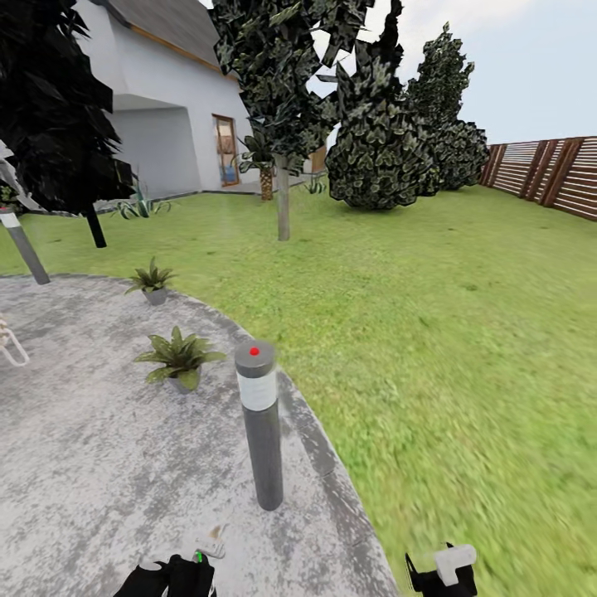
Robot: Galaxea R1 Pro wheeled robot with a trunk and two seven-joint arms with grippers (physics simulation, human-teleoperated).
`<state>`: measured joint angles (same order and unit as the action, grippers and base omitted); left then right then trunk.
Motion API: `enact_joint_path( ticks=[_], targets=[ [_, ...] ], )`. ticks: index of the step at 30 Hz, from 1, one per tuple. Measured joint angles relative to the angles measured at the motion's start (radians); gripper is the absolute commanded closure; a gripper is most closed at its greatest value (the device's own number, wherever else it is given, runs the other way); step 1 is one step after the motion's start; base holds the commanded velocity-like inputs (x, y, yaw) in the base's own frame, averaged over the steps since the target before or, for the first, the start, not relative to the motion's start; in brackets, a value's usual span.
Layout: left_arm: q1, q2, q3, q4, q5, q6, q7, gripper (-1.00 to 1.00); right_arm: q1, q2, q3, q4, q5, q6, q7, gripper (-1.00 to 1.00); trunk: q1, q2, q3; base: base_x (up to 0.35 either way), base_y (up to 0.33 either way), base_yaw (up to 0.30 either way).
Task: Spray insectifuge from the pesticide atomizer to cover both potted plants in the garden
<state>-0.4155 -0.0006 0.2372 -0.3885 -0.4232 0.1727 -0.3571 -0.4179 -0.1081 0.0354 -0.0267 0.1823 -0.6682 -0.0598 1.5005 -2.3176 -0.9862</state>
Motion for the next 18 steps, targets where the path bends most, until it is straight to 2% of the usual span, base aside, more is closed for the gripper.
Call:
enact_joint_path(
  ticks=[18],
  targets=[
    [0.000,0.000,0.000,0.000,0.000,0.000,0.000,1.00,0.000,0.000,0.000,0.000,0.000,0.000,0.000,-1.00,0.000,0.000,0.000,0.000,-0.276,0.000]
  ],
)
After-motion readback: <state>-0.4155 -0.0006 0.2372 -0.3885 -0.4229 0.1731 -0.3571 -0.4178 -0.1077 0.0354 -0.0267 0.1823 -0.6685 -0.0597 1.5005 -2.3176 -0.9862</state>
